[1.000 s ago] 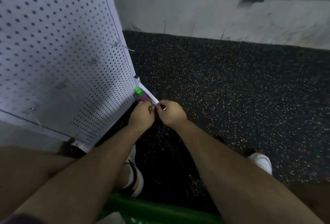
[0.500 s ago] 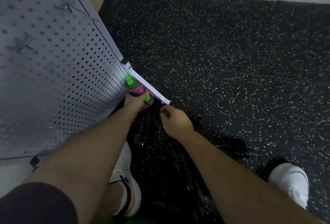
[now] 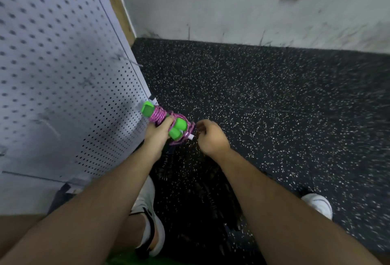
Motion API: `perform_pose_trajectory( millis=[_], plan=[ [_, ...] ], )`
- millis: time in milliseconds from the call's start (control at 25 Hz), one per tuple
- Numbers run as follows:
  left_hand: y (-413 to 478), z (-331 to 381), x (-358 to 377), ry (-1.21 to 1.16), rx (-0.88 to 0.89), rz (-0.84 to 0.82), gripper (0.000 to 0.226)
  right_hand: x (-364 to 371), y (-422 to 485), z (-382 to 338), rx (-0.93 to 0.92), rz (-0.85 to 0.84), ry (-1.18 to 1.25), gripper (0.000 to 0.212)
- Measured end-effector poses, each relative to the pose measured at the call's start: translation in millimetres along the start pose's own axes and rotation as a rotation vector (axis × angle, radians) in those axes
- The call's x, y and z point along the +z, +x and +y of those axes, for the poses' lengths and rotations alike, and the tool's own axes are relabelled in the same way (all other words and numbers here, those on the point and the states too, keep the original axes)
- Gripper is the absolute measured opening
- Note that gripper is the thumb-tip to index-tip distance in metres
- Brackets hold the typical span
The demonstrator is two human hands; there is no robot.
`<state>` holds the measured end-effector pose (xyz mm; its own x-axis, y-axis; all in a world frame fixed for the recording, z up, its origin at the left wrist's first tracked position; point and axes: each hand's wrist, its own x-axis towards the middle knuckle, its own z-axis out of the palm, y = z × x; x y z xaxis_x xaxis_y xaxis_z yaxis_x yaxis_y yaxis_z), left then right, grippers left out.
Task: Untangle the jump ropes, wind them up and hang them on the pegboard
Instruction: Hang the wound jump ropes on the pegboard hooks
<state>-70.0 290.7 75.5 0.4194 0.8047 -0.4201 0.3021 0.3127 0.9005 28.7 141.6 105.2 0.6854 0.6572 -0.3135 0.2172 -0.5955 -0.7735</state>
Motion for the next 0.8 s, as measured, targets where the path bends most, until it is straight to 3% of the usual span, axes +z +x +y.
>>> perform_pose_trajectory(
  millis=[160,280,480,600,800],
  plan=[
    [-58.0,55.8,-12.6,-0.191,0.083,-0.257,0.046,-41.6,-48.5,-50.6,0.040,0.004,0.388,0.023],
    [-94.8,102.4,-18.6,-0.223,0.171,-0.401,0.056,-72.3,-77.9,-84.6,-0.113,0.066,0.358,0.038],
    [-153.8,172.7,-0.8,-0.320,0.329,-0.288,0.052,-103.5,-109.7,-130.3,-0.307,0.484,0.133,0.009],
    [-180.8,208.9,16.4,-0.445,0.391,-0.224,0.049,-113.4,-129.6,-154.6,-0.432,0.657,0.006,0.015],
    [-202.0,255.1,16.8,-0.512,0.448,-0.245,0.048,-128.2,-148.9,-183.2,-0.556,0.780,0.022,0.017]
  ],
)
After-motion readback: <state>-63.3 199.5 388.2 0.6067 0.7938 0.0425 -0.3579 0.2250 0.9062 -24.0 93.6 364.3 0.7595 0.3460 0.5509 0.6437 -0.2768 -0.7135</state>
